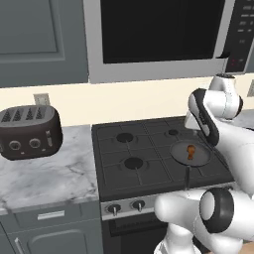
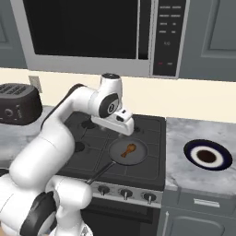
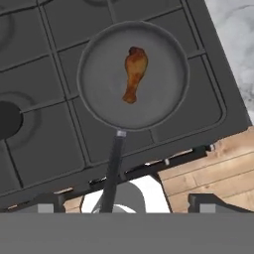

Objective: Place the chicken drumstick on the plate and place the tomato on the same plate.

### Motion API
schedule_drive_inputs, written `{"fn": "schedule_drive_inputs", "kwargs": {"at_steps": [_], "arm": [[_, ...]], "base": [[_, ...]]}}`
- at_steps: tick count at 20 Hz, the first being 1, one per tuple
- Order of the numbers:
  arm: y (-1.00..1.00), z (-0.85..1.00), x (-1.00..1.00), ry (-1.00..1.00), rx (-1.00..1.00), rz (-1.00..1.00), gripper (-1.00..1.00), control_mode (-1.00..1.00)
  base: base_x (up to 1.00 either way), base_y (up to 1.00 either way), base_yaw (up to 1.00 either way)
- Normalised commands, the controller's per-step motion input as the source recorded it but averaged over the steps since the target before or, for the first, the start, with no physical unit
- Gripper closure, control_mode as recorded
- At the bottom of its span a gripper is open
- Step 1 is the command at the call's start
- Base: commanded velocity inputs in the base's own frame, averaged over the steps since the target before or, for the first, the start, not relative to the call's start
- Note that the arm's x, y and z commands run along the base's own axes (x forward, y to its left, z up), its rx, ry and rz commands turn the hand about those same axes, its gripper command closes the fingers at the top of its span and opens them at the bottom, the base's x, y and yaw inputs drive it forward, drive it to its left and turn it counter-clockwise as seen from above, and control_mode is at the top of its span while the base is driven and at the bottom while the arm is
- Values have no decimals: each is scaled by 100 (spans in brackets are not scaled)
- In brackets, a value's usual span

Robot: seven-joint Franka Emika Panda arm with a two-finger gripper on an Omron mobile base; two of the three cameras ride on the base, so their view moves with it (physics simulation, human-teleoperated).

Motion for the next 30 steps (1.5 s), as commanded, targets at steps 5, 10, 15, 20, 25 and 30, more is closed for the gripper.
{"fn": "schedule_drive_inputs", "kwargs": {"at_steps": [5, 10, 15, 20, 25, 30], "arm": [[-33, -64, 39, 23, 0, -20, -100, -100], [-7, -37, 56, 13, 0, -7, -100, -100], [0, -16, 56, 0, 0, 0, -100, -100], [0, -24, 55, -2, 1, 0, -100, -100], [-5, -33, 44, -1, 0, 0, -100, -100], [-4, -21, 5, 0, 0, 0, -100, -100]], "base": [[0, 0, 0], [0, 0, 0], [0, 0, 0], [0, 0, 0], [0, 0, 0], [0, 0, 0]]}}
